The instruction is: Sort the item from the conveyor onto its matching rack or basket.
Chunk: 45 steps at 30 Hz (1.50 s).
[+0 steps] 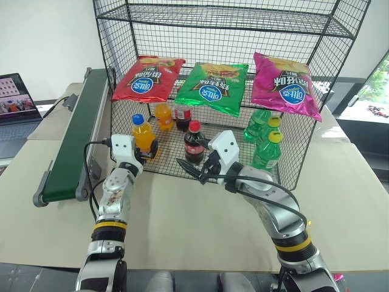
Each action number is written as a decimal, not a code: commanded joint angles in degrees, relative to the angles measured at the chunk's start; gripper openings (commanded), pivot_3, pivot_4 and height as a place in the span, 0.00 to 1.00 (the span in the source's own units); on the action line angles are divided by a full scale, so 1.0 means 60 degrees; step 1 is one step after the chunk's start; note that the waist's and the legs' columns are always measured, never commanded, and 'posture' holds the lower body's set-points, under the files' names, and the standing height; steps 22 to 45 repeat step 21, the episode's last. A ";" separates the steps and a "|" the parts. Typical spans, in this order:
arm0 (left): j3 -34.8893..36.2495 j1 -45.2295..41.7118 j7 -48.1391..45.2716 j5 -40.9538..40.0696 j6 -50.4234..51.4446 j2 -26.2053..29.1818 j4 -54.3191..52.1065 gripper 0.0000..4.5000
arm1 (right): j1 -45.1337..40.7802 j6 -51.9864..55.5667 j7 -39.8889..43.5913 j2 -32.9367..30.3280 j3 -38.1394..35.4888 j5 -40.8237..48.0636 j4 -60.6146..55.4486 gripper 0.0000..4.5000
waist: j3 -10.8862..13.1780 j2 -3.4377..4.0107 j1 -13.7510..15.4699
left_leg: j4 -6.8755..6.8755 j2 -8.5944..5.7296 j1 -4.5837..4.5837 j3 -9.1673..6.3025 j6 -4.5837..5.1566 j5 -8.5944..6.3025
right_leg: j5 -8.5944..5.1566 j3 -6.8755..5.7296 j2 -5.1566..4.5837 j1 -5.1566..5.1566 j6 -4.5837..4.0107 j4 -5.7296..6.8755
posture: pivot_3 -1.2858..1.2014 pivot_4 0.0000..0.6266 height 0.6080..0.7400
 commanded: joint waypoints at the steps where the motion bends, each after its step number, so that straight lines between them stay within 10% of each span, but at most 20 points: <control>1: 0.0105 0.0685 0.0156 -0.0180 0.0988 0.0227 -0.1926 0.99 | 0.0140 -0.0100 0.0137 -0.0121 -0.0228 0.0114 -0.0341 1.00 | 0.0000 0.0000 0.0017 | 0.0001 -0.0001 -0.0001 0.0000 0.0000 0.0000 | 0.0000 0.0000 -0.0001 0.0001 0.0000 0.0000 | 0.52 0.24 0.98; 15: -0.0440 0.4766 -0.0743 -0.0536 0.3336 0.1006 -0.6095 0.99 | 0.3587 -0.0849 -0.0990 -0.0642 -0.1377 -0.0474 -0.1524 1.00 | -0.0002 0.0009 0.0013 | -0.0001 0.0004 0.0008 0.0005 -0.0002 -0.0002 | -0.0041 0.0005 -0.0002 0.0012 0.0065 -0.0023 | 0.52 0.24 0.98; 45: -0.0560 0.4855 -0.0908 -0.0478 0.2999 0.0981 -0.6042 0.99 | 0.4144 -0.1223 -0.1978 -0.0113 -0.1420 -0.0974 -0.1529 1.00 | -0.0002 0.0012 0.0017 | -0.0001 0.0007 0.0006 0.0006 -0.0003 -0.0002 | -0.0045 0.0009 0.0001 0.0008 0.0067 -0.0028 | 0.52 0.24 0.98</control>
